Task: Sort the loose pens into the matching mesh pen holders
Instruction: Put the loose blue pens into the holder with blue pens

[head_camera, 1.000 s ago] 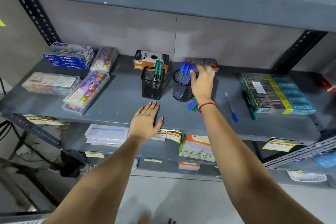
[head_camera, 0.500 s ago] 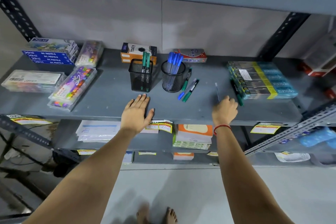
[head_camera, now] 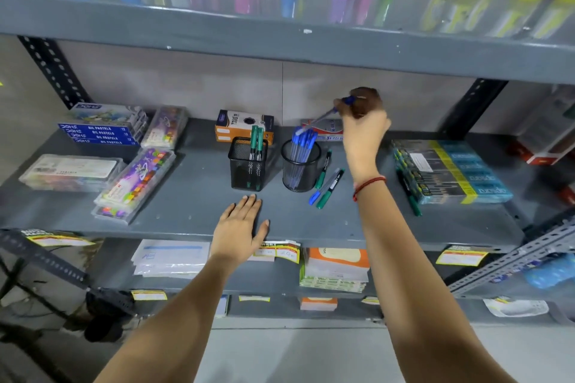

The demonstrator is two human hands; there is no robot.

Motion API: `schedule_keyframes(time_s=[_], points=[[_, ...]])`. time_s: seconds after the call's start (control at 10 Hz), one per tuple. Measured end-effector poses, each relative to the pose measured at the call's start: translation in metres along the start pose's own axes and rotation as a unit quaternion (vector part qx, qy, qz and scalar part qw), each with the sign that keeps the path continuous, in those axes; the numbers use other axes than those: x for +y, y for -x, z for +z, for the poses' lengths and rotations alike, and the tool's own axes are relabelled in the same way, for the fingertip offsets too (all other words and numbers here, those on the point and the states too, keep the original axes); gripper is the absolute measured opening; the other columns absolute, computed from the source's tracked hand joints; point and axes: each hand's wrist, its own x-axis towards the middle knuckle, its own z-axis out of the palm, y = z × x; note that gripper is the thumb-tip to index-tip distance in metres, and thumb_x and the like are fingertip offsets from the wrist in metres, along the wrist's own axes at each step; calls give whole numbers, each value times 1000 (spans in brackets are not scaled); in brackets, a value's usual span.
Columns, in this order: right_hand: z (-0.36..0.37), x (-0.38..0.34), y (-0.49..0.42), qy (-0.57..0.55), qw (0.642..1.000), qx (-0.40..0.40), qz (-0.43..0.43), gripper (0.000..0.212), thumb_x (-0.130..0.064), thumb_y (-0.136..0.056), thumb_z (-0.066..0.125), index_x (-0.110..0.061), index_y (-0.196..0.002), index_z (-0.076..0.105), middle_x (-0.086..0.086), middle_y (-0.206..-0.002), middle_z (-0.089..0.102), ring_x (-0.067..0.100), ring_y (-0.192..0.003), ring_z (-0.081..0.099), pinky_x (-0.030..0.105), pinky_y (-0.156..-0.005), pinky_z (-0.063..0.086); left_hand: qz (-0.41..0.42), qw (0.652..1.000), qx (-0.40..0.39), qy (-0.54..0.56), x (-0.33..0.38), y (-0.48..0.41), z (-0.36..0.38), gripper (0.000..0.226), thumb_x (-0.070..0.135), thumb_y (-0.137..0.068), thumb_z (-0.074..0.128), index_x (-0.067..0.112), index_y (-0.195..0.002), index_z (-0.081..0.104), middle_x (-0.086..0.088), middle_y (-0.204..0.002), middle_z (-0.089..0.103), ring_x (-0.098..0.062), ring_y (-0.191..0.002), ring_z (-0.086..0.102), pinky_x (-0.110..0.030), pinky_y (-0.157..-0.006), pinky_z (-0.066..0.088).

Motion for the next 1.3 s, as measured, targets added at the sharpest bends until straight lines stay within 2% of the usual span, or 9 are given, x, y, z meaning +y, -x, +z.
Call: schedule_keyframes(time_s=[0.1,0.3,0.5,0.6,0.8,1.0,1.1,1.2,1.3], points=[[21,18,0,68,995,-73,-18,16,-5,-78,69,-3,-95,66,16,-84,72,22,-73,67,1,-69,38,-1,1000,4,1,0,0,1,62,49,-90,28,10,-133,50,-8,-138,51,-21,-131,41,-39,-108,29],[47,73,29,195,968,-155,30,19,-12,-87,63,2,-99,65,25,-95,66,36,-88,62,42,-83,53,0,1000,8,0,-2,-1,5,60,48,-90,31,10,-132,52,-7,-137,52,-20,-130,42,-38,-108,30],[24,79,39,230,957,-177,-18,28,-17,-93,53,-12,-120,57,18,-109,55,34,-104,48,42,-88,47,4,1000,10,-4,-3,-2,6,61,48,-90,31,10,-132,51,-8,-138,51,-21,-130,42,-39,-108,29],[5,89,45,221,946,-234,-42,16,-12,-89,58,-10,-101,68,13,-97,65,30,-92,58,36,-79,52,3,1000,13,-4,-3,-2,7,61,48,-90,31,9,-133,51,-8,-138,51,-21,-130,42,-39,-108,29],[-5,111,67,372,769,-504,-130,35,7,-82,56,-11,-111,65,7,-117,67,29,-110,52,45,-96,46,1,1000,10,4,-3,-2,7,62,49,-90,29,10,-133,50,-8,-139,50,-21,-131,41,-40,-108,28],[1,113,78,425,713,-517,-210,44,17,-76,48,-9,-107,64,11,-111,62,31,-108,50,40,-90,42,-1,1000,5,13,-2,-1,5,64,49,-90,26,9,-134,48,-9,-140,49,-22,-132,39,-40,-109,27],[-1,116,79,403,722,-511,-236,35,12,-81,51,-11,-105,63,11,-109,61,31,-106,52,40,-88,43,1,1000,-1,12,-2,-1,4,65,50,-91,24,10,-136,46,-8,-142,46,-21,-134,36,-39,-110,24],[-5,106,81,332,796,-465,-201,19,-1,-91,52,-7,-105,63,14,-105,61,33,-99,58,42,-85,48,1,1000,-3,9,-2,0,4,65,51,-91,22,10,-137,44,-7,-144,44,-21,-135,34,-38,-111,22],[-12,77,76,197,909,-339,-140,17,-3,-93,50,-2,-105,63,16,-103,62,29,-91,63,39,-84,52,2,1000,-6,1,-2,-1,3,65,51,-92,22,10,-137,44,-7,-144,44,-21,-135,35,-38,-111,22]])
